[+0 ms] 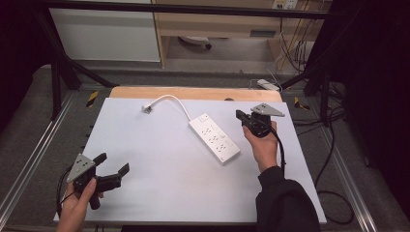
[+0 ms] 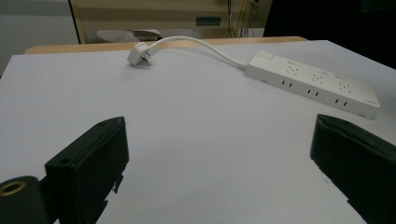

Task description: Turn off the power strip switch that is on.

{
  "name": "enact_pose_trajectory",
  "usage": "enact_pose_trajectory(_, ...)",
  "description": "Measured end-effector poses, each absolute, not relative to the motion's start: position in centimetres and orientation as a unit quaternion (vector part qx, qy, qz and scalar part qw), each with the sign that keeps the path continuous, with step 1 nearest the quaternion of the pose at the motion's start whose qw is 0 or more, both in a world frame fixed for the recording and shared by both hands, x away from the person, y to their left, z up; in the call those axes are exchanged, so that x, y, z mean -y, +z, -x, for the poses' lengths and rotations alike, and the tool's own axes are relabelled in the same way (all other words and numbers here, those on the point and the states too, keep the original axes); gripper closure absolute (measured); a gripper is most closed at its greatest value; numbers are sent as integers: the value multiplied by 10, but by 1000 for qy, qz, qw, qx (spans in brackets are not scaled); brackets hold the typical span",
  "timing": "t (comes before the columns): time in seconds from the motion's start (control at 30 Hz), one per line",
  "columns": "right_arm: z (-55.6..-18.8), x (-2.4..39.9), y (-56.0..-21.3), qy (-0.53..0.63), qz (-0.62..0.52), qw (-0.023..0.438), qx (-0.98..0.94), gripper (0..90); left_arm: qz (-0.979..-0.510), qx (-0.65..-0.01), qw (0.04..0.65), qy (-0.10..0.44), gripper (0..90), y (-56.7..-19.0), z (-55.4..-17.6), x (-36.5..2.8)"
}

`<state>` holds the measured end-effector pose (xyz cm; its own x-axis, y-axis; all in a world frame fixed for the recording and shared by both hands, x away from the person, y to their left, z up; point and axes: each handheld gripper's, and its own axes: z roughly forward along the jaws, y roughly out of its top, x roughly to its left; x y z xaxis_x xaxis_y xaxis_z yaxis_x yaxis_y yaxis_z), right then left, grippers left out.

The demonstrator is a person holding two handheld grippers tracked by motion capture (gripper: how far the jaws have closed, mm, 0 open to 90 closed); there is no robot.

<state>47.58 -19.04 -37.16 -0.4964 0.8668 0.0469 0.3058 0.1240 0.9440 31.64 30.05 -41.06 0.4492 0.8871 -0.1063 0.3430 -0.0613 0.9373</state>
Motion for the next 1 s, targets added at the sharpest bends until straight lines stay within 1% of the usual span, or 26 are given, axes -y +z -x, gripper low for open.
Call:
enact_pose_trajectory(0.47, -491, 184, -380, 493, -424, 262, -713, 900, -682, -449, 512, 267, 43, -411, -317, -299)
enact_pose_trajectory(1.0, -499, 177, -392, 479, -428, 249, -724, 900, -684, -447, 511, 267, 43, -411, -317, -299)
